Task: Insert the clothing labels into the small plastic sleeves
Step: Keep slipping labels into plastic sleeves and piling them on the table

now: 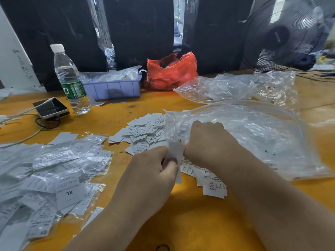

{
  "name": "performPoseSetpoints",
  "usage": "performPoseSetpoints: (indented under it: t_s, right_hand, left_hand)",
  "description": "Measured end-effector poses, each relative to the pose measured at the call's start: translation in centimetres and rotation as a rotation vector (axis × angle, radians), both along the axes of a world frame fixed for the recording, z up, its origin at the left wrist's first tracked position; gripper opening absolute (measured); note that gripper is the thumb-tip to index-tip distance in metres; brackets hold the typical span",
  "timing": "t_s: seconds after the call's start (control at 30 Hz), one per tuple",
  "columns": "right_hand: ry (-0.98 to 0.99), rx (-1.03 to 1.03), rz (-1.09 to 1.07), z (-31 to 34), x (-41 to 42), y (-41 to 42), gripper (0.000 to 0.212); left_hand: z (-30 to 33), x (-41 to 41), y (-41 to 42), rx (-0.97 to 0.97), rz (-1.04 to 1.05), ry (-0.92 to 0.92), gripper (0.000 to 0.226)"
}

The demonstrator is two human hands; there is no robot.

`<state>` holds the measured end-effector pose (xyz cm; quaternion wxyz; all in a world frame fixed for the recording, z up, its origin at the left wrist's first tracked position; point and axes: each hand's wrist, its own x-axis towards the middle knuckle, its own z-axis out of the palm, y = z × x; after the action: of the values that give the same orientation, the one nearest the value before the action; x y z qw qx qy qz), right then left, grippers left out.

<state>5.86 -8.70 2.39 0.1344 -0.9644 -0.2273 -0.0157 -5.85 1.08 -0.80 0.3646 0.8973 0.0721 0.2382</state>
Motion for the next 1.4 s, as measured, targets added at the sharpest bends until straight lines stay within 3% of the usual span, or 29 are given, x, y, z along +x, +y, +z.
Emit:
performPoseSetpoints:
  t_s: [0.1,0.2,0.43,0.57,0.7,0.8,0.97,1.07,1.2,1.4]
  right_hand:
    - [-0.030,-0.056,-0.008,0.2,-0.2,0.1,0.049]
    - [-0.125,0.026,0.057,0.9,-0.8,-0.1,0.024]
    - [-0.284,0.223,0.206,1.6,-1.7,0.0,0.039]
    - [-0.382,0.379,0.308,1.6,-1.8,0.3,0.008]
    - [-0.455,0.632,0.401,1.7,-1.7,0.5,0.012]
    - [-0.191,0.917,0.441,1.8,-2.1,0.6,0.008]
    - [0.519,1.264,0.489,2.0,-1.7,0.6,0.012]
    - [0.823,1.445,0.530,2.1,-1.7,0.9,0.016]
    - [1.019,1.557,0.535,2.2,-2.0,1.2,0.026]
    - [1.041,1.533,0.665,1.7,-2.8,1.5,0.024]
  left_hand:
    - [0.0,0.1,0.1,0.017,0.018,-0.001,0.027]
    - [0.1,0.1,0.3,0.013,0.025,-0.001,0.025]
    - [0.3,0.0,0.9,-0.003,0.053,-0.026,0.021]
    - [0.5,-0.1,1.2,-0.003,0.078,-0.053,0.027]
    - [0.9,-0.2,1.8,-0.008,0.127,-0.065,0.029]
    - [1.4,-0.1,2.3,-0.062,0.140,-0.059,0.029]
    - [3.0,-0.5,3.7,-0.048,0.165,-0.144,0.024]
    - [4.6,-0.5,5.0,-0.199,0.131,-0.183,0.021]
    - [4.2,-1.6,6.2,-0.374,0.006,0.024,0.019]
    - [3.2,-3.1,6.0,-1.019,-0.062,0.006,0.018]
